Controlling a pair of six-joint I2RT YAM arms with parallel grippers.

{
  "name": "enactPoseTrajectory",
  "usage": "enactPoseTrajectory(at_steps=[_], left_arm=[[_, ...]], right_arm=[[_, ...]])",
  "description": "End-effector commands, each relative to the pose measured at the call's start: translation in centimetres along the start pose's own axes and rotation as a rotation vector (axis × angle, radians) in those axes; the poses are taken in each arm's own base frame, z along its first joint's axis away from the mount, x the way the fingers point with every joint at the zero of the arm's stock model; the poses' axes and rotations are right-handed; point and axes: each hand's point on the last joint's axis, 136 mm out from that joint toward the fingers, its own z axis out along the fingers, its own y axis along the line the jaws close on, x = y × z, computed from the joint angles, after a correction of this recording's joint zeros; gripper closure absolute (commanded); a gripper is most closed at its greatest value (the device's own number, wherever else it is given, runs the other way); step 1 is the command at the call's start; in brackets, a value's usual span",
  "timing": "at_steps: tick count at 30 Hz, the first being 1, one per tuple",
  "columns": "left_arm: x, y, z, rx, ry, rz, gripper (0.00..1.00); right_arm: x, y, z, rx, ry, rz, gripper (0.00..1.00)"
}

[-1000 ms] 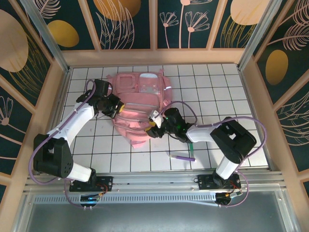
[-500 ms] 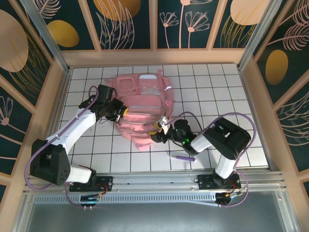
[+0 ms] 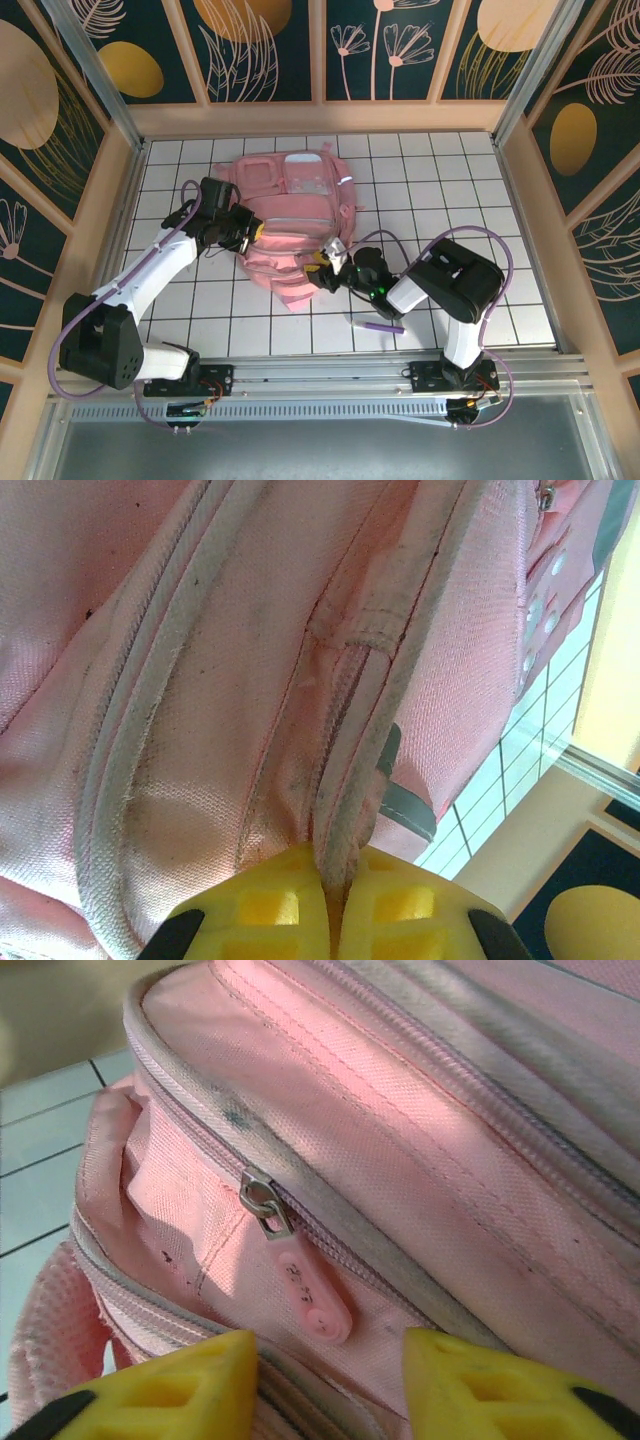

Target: Pack the student bag

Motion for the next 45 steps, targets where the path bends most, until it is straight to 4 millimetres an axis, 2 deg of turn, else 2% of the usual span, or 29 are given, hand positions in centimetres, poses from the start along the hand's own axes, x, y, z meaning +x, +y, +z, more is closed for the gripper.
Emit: enactPoseTrajectory(at_steps=[1,3,6,7,10,16,18,22,26,32,36,41,45], left_arm=[[3.7,-1.1,-0.7,0.052,0.135,0.019,1.0],[4.0,-1.0,-0.5,0.047,0.141,0.028,1.0],[4.1,0.2,0.2,0.021,0.15,0.018,1.0],[4.1,0.3,0.3,0.018,0.151,0.018,1.0],[4.1,0.4,0.3,0.02,0.147,0.019,1.0],[4.2,0.3,0.2,0.022,0.151,0.026,1.0],[4.3,0.3,0.2,0.027,0.151,0.018,1.0],[4.3,0.3,0.2,0.027,0.152,0.019,1.0],[4.4,0.6,0.3,0.023,0.152,0.019,1.0],[4.3,0.7,0.3,0.023,0.147,0.02,1.0],[4.2,0.9,0.3,0.019,0.142,0.017,1.0],[3.4,1.0,0.2,0.02,0.093,0.024,1.0],[2.4,1.3,0.2,0.001,0.035,0.04,1.0]], right_arm=[[0.0,-1.5,0.9,0.103,0.021,-0.098,0.65],[-0.2,-0.8,0.8,0.071,0.013,-0.125,0.7],[-1.0,0.2,0.4,-0.005,-0.015,-0.111,0.79],[-1.1,0.5,0.5,-0.031,-0.012,-0.105,0.79],[-0.9,1.0,0.9,-0.081,0.007,-0.093,0.7],[-0.5,1.6,1.8,-0.148,0.029,-0.064,0.63],[-0.6,2.0,2.0,-0.181,0.03,-0.057,0.66],[-0.9,2.7,2.5,-0.23,0.023,-0.042,0.8],[-1.6,3.4,2.1,-0.288,-0.006,-0.015,0.82],[-1.6,4.0,1.2,-0.364,-0.009,0.021,0.84],[-1.1,3.1,1.0,-0.319,0.009,0.018,0.99],[-0.9,0.6,1.0,-0.151,0.057,0.033,1.0],[-0.5,-2.4,0.4,0.043,0.15,0.189,1.0]])
